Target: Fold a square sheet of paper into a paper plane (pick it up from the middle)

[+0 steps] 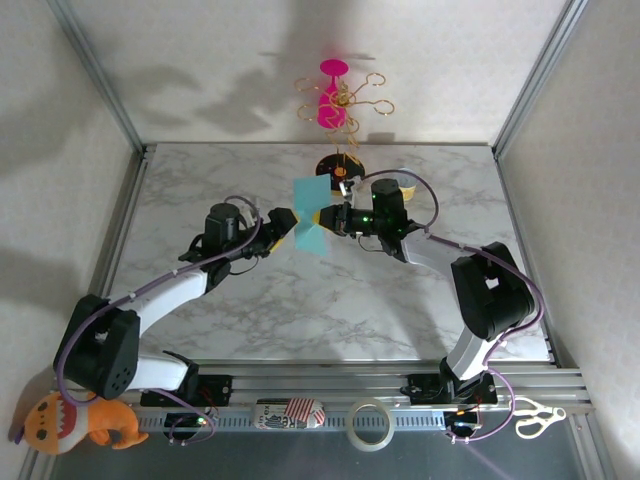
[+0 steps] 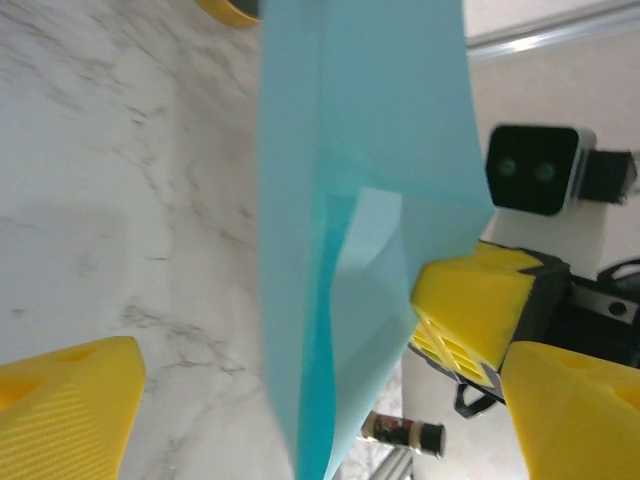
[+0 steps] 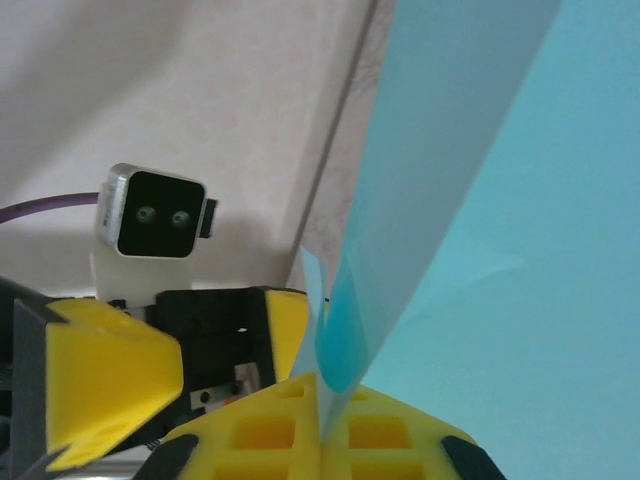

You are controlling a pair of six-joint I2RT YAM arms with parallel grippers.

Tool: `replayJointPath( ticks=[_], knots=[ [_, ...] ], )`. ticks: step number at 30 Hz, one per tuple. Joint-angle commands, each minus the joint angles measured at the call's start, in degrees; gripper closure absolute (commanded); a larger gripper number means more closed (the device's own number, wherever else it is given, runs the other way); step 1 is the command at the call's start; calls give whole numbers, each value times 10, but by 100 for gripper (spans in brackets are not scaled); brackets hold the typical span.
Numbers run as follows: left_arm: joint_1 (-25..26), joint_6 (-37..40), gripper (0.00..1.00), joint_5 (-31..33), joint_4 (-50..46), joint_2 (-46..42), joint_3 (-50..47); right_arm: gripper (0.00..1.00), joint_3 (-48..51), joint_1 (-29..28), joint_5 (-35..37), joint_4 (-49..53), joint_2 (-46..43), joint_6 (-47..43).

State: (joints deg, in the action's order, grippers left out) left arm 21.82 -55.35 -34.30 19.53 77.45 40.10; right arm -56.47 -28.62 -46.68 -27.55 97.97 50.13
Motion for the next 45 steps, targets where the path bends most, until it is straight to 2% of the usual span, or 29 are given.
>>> replayJointPath(
  ticks=[1,7,15,26,33,40,45],
  knots=[
    [18,-4,6,-41,62,13,6,99,-12,3,-43,-54,-6,26],
    [24,-2,10,-44,78,23,16,98,-10,3,-59,-69,-4,39],
    [24,-1,38,-48,95,20,7,96,-8,4,-69,-77,1,51],
    [24,-16,62,-53,127,27,2,90,-2,10,-83,-108,17,81],
    [23,-20,80,-63,133,37,3,82,-1,14,-76,-92,17,78],
    [14,-13,91,-61,114,37,5,68,11,36,-22,-26,-6,45],
    [3,31,96,-40,35,29,19,57,6,56,86,99,-41,-22]
  ],
)
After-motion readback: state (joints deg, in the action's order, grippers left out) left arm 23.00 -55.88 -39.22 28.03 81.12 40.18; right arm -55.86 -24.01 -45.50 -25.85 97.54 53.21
